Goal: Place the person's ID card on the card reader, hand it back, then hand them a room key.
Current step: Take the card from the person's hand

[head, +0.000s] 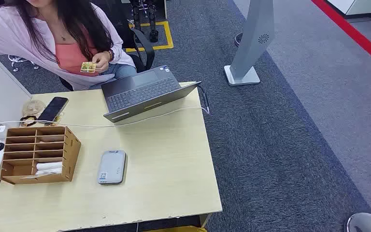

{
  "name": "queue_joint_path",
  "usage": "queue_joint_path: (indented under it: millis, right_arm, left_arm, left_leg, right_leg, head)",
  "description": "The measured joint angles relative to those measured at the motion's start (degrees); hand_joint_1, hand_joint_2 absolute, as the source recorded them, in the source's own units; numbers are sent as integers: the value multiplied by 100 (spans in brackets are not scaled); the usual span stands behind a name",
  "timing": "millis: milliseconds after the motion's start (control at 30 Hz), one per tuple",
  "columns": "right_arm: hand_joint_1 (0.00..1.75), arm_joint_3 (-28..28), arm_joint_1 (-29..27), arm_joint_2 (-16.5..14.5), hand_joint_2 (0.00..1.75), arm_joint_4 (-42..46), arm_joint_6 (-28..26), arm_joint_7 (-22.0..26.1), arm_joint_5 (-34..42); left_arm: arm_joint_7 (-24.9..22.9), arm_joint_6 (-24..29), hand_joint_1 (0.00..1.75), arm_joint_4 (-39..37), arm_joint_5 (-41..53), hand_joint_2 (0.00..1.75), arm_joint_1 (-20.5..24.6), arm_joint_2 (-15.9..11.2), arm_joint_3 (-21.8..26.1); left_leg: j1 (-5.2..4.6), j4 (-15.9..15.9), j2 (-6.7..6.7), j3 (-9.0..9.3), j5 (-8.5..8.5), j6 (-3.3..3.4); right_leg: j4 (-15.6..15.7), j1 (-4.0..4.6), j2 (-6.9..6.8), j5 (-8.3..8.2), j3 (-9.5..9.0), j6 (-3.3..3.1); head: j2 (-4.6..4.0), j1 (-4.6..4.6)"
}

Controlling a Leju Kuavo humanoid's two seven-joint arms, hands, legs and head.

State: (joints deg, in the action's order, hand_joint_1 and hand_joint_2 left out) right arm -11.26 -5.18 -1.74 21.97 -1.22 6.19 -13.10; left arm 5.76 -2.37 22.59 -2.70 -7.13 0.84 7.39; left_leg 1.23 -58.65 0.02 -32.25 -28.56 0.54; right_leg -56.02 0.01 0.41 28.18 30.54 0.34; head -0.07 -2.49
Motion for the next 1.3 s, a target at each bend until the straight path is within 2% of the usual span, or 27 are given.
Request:
queue_joint_path:
  millis: [300,600,1133,1300]
  right_arm:
    - [0,-1031,149,-167,175,-137,-237,299,-1121]
    - [0,-1962,215,-363,175,-276,-547,328,-2309]
    - [0,-3396,302,-698,175,-466,-1000,135,-4128]
    - [0,-3854,325,-809,175,-518,-1123,122,-4664]
  left_arm:
    - [593,-340,0,-3,-83,175,83,66,683]
    - [1169,-857,0,227,-31,175,149,324,1664]
    - [2013,-1848,0,1567,-50,175,238,857,3655]
    - [2270,-1989,0,2197,-288,175,103,1027,3975]
  left_leg:
    - [0,0,0,-1,0,0]
    - [0,0,0,0,0,0]
    - [0,0,0,0,0,0]
    - [0,1,0,-1,0,0]
  right_leg:
    - [0,0,0,1,2,-1]
    - [0,0,0,1,2,-1]
    - [-4,0,1,1,2,-1]
    - [-6,0,0,2,2,-3]
  head:
    - [0,-1]
    - [0,-1]
    - [0,-1]
    - [0,-1]
